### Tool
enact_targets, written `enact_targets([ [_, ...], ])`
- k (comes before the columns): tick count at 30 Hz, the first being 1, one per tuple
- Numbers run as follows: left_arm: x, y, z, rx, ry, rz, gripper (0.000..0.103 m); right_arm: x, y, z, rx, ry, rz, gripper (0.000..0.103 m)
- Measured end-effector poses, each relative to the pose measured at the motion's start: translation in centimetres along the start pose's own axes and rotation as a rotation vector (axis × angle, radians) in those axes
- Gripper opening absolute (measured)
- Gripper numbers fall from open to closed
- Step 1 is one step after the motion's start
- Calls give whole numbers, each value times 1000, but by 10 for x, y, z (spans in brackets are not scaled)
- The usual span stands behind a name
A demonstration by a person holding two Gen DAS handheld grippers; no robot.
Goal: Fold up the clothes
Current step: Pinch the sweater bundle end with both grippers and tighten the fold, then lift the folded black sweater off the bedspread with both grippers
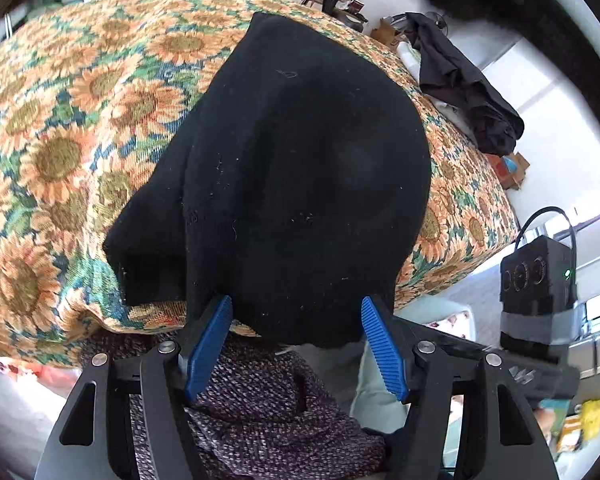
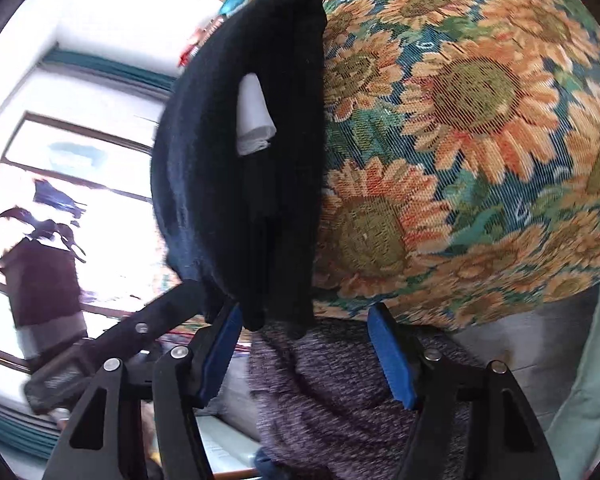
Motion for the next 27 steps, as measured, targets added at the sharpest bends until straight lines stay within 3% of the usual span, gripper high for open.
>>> enact_targets([
  [2, -3, 0, -2, -7, -26, 25, 68, -1, 5, 4, -16, -22, 49, 79],
  [4, -10, 0, -4, -17, -48, 47, 68, 1, 8, 6, -17, -28, 80, 79],
  [10, -10, -4, -7, -12, -62, 51, 67, 10, -1, 15, -10, -7, 70, 81],
  [17, 0, -14, -16, 54, -16, 47, 67, 15, -22, 23, 31, -35, 80, 79],
  [19, 13, -11, -24, 51, 33, -7, 67, 11, -25, 25, 32, -65, 90, 75],
  [21, 25, -1, -30, 11, 114, -125, 67, 10, -23, 24, 35, -74, 100, 65],
  [22, 32, 4, -32, -11, 156, -186, 67, 11, -20, 24, 33, -66, 101, 55],
  [23, 41, 9, -35, -44, 228, -253, 67, 14, -17, 23, 30, -50, 109, 42],
  [27, 77, 13, -44, -124, 524, -419, 77, 37, 3, 19, -11, 28, 102, 30],
])
Point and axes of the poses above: each gripper's, at about its wrist camera, not at the fingertips, and y roughly against the way its jaws point, x to its left, z to its top, the point moved 2 cm from there along -y, roughly the way its jaws point, and after that the axes turned 11 degrees about z, right-handed, at the moved point
